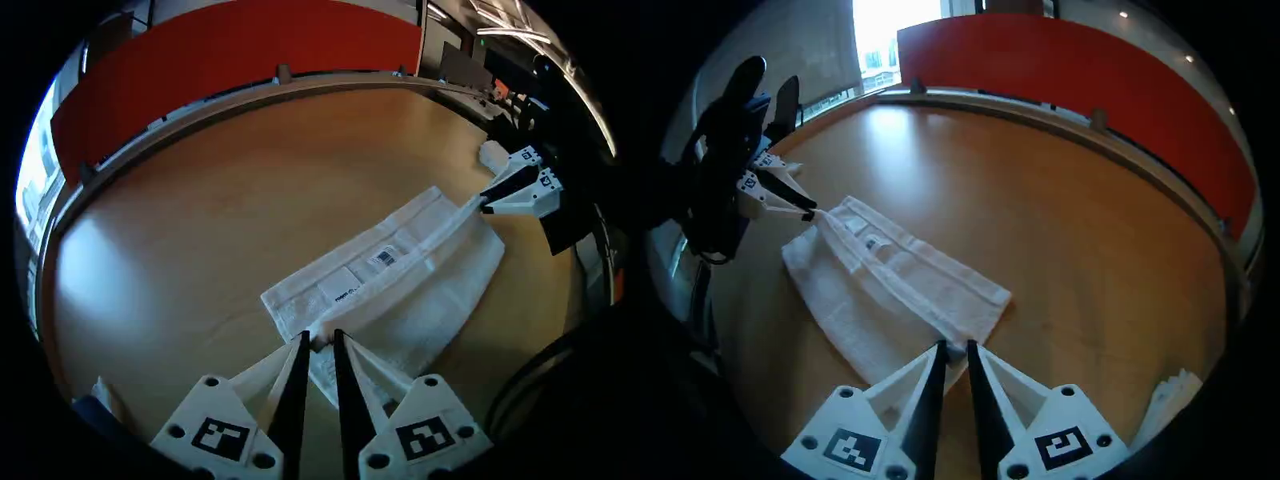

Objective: Fold towel

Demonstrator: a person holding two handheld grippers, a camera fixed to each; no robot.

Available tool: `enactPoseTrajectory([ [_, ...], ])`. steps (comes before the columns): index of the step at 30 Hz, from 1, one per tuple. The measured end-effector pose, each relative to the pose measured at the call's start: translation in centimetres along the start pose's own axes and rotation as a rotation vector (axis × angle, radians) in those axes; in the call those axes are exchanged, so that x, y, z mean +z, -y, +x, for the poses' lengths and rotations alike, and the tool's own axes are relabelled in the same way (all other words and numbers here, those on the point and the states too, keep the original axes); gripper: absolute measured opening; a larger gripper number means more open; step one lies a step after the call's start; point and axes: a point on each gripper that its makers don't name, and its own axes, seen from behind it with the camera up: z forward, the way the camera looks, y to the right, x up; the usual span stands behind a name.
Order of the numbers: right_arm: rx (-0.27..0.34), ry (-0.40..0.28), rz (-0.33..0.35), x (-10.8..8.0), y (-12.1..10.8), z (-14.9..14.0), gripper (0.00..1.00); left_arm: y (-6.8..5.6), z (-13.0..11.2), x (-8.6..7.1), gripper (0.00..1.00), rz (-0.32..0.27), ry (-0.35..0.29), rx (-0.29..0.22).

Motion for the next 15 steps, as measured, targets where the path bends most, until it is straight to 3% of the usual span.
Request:
enactPoseTrajectory([
  [6,0.01,-0.004,-0.02,0.5,-0.6,0.3,0.39,0.5,0.3,0.7,0.29,0.017,-0.002,0.015],
  [11,0.001,-0.004,-0.037,0.9,-1.1,0.7,0.6,0.9,0.4,1.1,0.34,0.03,0.002,0.036],
  [15,-0.013,-0.002,-0.059,1.2,-1.8,0.9,0.65,1.6,0.6,1.1,0.34,0.054,0.0,0.054],
])
